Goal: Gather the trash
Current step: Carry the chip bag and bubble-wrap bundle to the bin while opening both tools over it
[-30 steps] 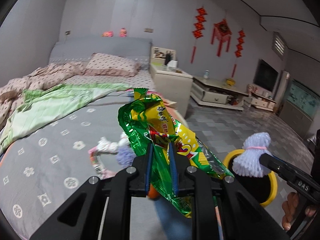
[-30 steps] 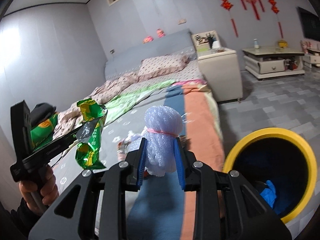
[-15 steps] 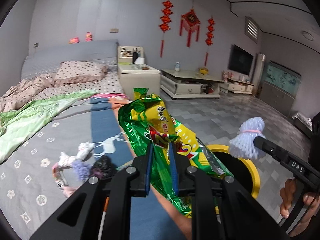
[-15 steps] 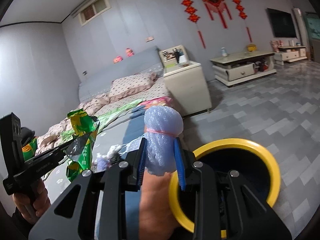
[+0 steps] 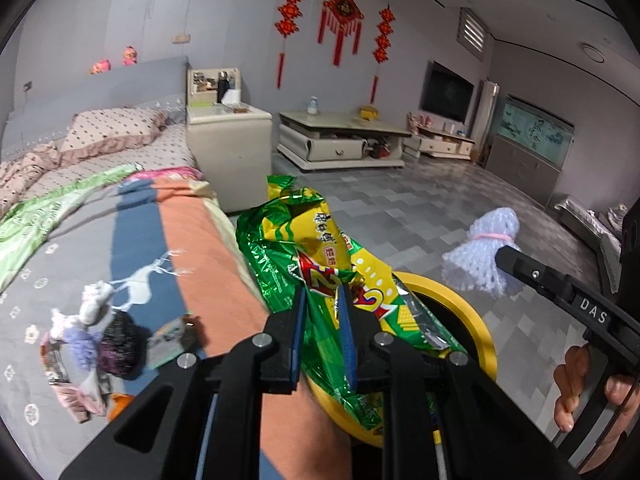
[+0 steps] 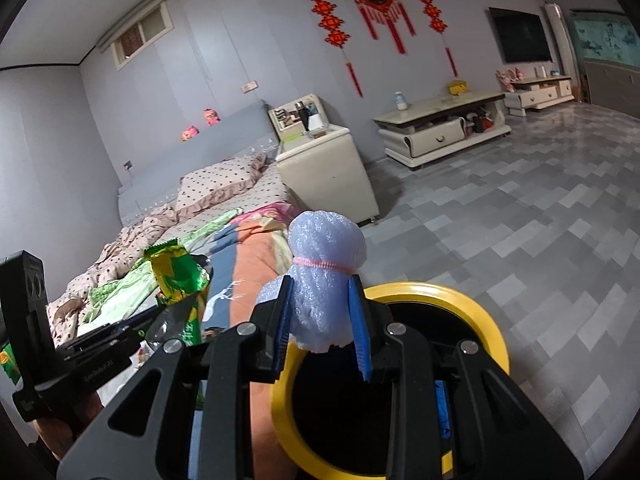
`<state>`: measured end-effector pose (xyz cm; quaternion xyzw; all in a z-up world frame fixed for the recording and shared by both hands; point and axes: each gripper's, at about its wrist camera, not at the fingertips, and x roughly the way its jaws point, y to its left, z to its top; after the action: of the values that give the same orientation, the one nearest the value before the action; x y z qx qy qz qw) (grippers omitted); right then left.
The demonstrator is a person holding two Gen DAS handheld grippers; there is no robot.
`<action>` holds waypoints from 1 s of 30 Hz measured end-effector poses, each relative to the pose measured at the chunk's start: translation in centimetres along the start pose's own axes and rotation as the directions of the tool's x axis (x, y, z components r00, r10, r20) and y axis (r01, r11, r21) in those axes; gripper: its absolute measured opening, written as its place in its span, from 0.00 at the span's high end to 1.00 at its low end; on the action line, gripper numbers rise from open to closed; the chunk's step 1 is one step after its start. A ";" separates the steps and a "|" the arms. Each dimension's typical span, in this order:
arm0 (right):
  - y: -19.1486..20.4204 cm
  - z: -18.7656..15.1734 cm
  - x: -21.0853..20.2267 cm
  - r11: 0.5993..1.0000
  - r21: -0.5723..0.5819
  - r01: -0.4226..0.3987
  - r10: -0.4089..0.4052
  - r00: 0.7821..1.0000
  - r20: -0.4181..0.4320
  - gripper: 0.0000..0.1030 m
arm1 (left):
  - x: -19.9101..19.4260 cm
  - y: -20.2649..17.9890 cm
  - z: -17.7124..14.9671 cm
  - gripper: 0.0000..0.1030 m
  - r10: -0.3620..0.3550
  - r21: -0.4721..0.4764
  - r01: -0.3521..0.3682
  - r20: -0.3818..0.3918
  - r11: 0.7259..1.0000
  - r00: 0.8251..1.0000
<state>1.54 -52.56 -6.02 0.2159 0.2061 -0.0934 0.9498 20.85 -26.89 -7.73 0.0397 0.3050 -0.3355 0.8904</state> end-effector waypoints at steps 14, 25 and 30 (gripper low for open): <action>-4.5 -0.7 3.5 0.995 0.062 0.081 -0.077 0.995 -0.067 0.74 | 7.2 -2.7 -1.7 0.85 -0.057 0.015 0.060 -0.139 0.998 0.989; -5.4 -0.5 3.3 0.988 0.074 0.135 -0.132 0.990 -0.043 0.59 | 7.0 -2.8 -1.7 0.53 -0.072 -0.016 0.071 -0.126 0.997 0.989; -5.3 -0.3 2.7 0.984 0.085 0.158 -0.155 0.987 -0.036 0.48 | 5.9 -1.8 -1.8 0.39 -0.054 -0.026 0.052 -0.112 0.998 0.992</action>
<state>2.41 -57.36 -9.43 0.2420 0.2319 -0.1736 0.9260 22.23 -31.18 -12.27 0.0400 0.3596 -0.3526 0.8630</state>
